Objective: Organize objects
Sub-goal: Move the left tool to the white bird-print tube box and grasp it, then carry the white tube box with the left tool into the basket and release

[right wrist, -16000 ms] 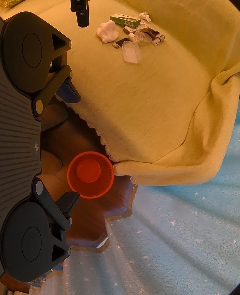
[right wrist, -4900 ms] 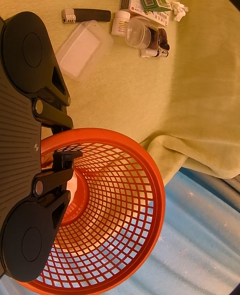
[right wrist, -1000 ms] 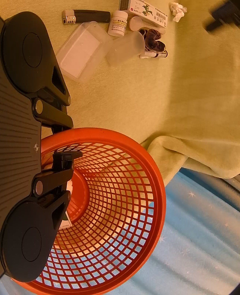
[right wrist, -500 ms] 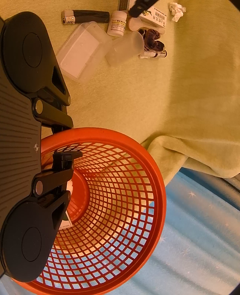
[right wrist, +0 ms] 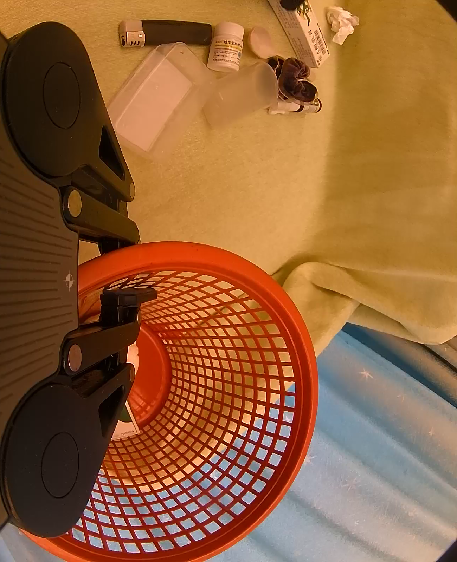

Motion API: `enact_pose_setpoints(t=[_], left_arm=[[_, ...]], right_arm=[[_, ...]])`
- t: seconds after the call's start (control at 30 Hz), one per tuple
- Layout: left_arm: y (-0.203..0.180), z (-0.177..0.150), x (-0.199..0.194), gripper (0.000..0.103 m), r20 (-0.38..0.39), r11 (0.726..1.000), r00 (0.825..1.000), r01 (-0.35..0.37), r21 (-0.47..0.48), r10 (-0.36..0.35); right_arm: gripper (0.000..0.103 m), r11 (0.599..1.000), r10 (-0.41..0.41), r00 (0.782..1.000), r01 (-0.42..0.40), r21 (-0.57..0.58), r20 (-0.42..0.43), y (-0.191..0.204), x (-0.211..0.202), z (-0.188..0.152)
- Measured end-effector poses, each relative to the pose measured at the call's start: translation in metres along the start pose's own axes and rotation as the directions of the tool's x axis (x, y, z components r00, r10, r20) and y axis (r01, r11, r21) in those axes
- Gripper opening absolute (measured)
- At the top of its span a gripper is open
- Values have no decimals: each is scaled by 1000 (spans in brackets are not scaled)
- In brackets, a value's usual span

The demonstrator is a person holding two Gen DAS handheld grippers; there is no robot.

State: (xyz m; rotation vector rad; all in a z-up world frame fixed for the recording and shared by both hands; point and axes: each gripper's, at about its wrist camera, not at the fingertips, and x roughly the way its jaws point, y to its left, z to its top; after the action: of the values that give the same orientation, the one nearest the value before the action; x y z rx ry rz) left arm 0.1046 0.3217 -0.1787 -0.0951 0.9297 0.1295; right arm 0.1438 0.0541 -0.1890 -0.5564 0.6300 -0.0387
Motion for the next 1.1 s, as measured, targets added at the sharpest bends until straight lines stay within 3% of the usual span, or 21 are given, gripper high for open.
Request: enact_pose_setpoints(t=[0.23, 0.6, 1.1], left_arm=[[-10, 12, 10, 37, 10, 999, 1000, -15, 49, 14], [-11, 12, 13, 34, 9, 998, 1000, -23, 50, 23], [2, 33, -30, 32, 64, 998, 996, 61, 4, -61]], right_arm=[[4, 1000, -1, 1000, 1, 14, 0, -2, 0, 2], [4, 999, -35, 999, 35, 16, -32, 2, 12, 12], [4, 999, -31, 999, 32, 29, -33, 3, 14, 11]])
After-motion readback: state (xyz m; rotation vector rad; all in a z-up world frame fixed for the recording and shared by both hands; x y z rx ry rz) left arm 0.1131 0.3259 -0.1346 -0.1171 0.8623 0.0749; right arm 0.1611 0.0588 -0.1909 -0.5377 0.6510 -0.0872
